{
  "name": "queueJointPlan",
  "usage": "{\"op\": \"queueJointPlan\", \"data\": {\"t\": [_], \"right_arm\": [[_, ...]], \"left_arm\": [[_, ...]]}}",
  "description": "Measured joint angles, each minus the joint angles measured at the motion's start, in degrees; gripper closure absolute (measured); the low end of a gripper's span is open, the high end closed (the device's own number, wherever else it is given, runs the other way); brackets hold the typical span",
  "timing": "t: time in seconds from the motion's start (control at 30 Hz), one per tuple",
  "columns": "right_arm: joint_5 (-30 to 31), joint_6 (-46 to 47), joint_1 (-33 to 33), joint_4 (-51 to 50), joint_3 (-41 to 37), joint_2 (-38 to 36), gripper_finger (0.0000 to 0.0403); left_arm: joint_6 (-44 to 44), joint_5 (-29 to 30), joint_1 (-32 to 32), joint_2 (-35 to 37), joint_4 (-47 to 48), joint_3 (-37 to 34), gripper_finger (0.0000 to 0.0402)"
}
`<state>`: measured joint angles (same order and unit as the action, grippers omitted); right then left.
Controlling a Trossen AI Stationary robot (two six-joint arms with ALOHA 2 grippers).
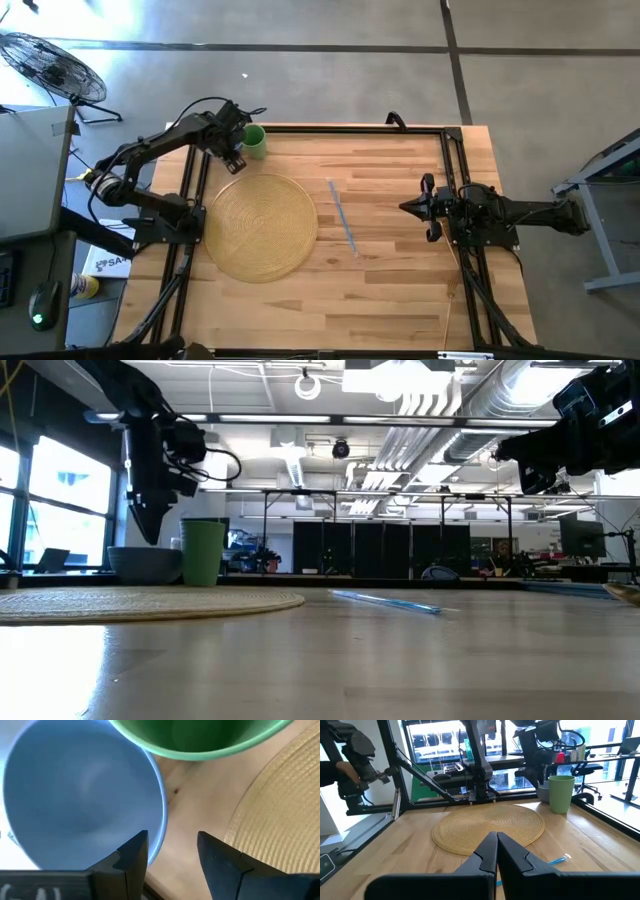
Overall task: Pick & Place Utensil
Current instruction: Put the blue bowl on the brown mat
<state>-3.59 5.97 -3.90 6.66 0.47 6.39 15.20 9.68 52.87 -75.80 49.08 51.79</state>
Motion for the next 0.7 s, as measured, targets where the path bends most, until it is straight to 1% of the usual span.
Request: {"op": "queueJointPlan", "data": {"t": [0.27,0.37,0.5,0.7], "right_arm": [[0.0,0.0,0.0,0.0,0.0,0.0,0.0402],[0.0,0.0,0.0,0.0,0.0,0.0,0.0402],[0.0,0.0,0.0,0.0,0.0,0.0,0.0402],[0.0,0.0,0.0,0.0,0.0,0.0,0.0402]], "left_arm": [[-0.2,0.5,0.0,-5.0,-0.6,0.0,0.0236],[-1.4,2.7,0.0,-6.5,-1.9,0.0,0.0236],[-2.0,7.6,0.0,-6.8,-2.0,0.0,0.0236],[-1.6,7.4,0.0,-6.8,-1.9,0.0,0.0239]]}}
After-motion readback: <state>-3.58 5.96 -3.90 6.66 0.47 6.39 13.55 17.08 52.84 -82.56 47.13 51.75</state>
